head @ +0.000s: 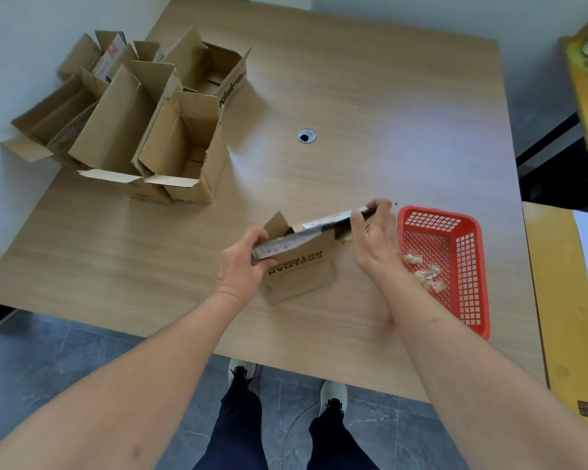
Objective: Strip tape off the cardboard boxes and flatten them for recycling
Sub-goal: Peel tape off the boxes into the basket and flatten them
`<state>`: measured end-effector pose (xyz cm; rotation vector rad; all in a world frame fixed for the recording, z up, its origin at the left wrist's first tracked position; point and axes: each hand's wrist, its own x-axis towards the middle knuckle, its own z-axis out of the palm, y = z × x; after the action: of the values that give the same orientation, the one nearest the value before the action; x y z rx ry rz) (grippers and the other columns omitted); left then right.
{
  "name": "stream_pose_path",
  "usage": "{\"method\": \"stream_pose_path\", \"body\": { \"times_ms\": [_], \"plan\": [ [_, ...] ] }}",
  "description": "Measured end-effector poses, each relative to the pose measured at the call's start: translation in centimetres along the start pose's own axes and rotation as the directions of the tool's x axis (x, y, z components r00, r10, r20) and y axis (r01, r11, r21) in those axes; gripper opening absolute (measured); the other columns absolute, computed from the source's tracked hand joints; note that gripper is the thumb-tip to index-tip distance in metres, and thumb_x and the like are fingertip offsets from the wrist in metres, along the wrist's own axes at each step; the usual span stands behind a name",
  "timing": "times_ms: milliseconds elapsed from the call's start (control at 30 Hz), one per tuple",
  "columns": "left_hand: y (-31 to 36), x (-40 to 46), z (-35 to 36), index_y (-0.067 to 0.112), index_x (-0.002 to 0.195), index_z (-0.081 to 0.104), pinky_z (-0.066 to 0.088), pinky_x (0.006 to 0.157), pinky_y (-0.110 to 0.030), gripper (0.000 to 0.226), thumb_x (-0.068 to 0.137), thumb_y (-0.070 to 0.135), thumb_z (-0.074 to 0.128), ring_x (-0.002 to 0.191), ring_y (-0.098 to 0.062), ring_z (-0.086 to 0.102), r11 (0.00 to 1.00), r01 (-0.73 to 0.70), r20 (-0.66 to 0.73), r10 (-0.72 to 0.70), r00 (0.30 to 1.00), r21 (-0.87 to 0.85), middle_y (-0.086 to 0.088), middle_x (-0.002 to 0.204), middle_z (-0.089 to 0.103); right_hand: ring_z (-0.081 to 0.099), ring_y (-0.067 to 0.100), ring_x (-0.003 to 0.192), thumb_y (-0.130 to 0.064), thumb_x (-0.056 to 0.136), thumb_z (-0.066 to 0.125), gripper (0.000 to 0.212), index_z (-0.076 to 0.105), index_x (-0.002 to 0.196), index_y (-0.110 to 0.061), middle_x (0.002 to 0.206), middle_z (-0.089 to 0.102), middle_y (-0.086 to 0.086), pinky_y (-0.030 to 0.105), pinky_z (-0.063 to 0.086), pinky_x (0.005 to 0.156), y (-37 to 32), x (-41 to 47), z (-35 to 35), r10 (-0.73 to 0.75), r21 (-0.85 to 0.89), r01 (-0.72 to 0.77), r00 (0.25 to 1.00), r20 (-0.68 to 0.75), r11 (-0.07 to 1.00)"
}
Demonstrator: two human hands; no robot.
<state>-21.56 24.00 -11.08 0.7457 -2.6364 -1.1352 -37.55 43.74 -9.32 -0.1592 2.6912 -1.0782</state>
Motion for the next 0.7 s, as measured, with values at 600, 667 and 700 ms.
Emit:
{"method": "stream_pose_path", "body": {
  "times_ms": [600,667,700],
  "plan": [
    [-1.3,5.9,-4.6,0.016,0.095,0.056,0.056,0.085,-0.028,0.023,0.092,-0.003,0.069,0.098,-0.016,0.068,0.770,0.287,0.240,-0.178,0.954,-0.569,-0.004,0.102,0.074,0.029,0.026,0.149,-0.063,0.077,0.079,0.119,-0.002,0.160,-0.037,0.157,0.031,0.007,0.056,0.023,0.123,-0.4,1.3,1.7,0.067,0.115,-0.074,0.996,0.066,0.991],
    [-1.4,6.3,-4.5,0.022,0.111,0.053,0.060,0.089,-0.042,0.027,0.095,0.006,0.068,0.104,-0.021,0.070,0.727,0.362,0.226,-0.282,0.932,-0.583,-0.006,0.111,0.074,0.048,0.028,0.134,-0.067,0.075,0.077,0.097,0.032,0.148,-0.020,0.140,0.050,0.005,0.055,0.038,0.114,-0.3,1.7,1.9,0.113,0.024,-0.114,0.993,0.028,0.993],
    [-1.3,6.5,-4.4,0.026,0.121,0.050,0.060,0.087,-0.046,0.034,0.096,0.011,0.068,0.103,-0.022,0.071,0.695,0.406,0.196,-0.364,0.910,-0.594,-0.008,0.112,0.073,0.056,0.028,0.122,-0.068,0.074,0.078,0.083,0.043,0.132,-0.019,0.127,0.057,0.003,0.052,0.046,0.105,0.0,2.0,2.1,0.129,0.024,-0.129,0.991,0.022,0.991]
  ]
}}
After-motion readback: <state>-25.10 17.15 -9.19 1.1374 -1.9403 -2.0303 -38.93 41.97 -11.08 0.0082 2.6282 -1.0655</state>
